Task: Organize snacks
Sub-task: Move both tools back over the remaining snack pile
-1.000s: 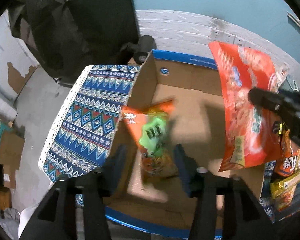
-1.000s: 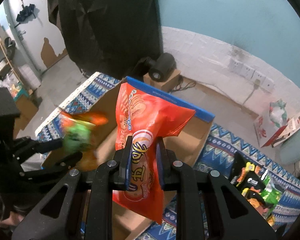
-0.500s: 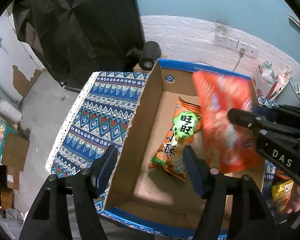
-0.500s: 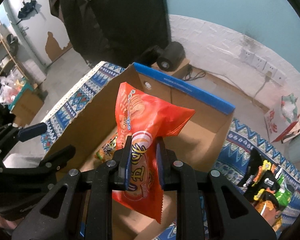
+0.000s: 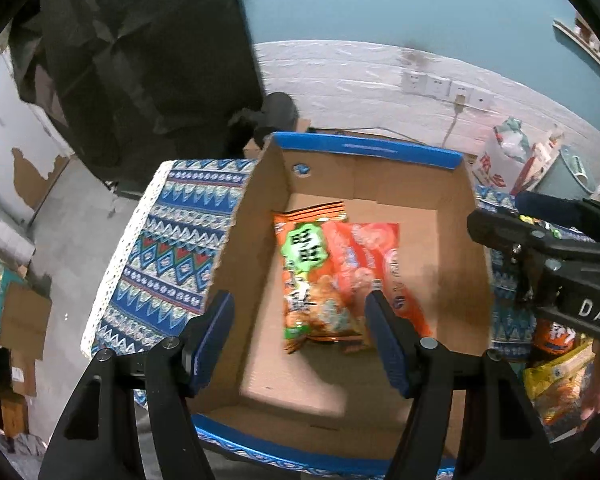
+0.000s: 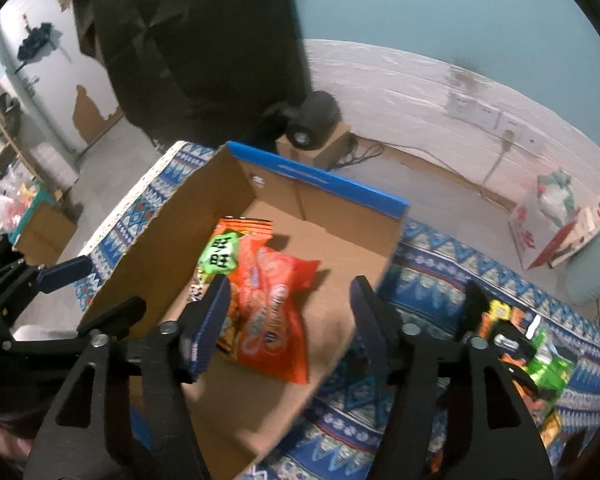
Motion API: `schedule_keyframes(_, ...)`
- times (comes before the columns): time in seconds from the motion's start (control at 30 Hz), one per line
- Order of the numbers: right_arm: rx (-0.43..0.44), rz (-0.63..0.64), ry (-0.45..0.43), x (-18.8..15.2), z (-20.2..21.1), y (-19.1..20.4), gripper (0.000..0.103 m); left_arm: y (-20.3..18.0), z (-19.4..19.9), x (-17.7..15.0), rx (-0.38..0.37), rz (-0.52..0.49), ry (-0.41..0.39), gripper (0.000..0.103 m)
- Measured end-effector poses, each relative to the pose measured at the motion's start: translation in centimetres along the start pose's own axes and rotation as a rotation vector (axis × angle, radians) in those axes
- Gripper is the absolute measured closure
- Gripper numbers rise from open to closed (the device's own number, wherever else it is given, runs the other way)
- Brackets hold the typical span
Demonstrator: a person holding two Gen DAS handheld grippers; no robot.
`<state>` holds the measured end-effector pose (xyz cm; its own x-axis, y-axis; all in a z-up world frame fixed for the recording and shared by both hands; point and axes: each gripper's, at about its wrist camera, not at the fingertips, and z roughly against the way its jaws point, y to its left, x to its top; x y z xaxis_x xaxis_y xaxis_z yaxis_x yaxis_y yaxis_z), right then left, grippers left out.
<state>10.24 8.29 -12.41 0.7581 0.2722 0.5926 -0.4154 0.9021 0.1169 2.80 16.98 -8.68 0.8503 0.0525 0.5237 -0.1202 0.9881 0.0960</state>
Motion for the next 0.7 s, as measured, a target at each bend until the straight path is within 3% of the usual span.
schedule_keyframes(0.27, -0.051, -0.068, 0.0, -1.4, 2.9, -3.5, 0.033, -3.9, 1.3, -0.6, -0.081, -0.068, -0.008, 0.033)
schedule_keyframes(0.7, -0.152, -0.154, 0.025, -6.2, 7.6, -10.0, 0.033, -11.2, 2.6, -1.7, -0.147, -0.212, -0.014, 0.033)
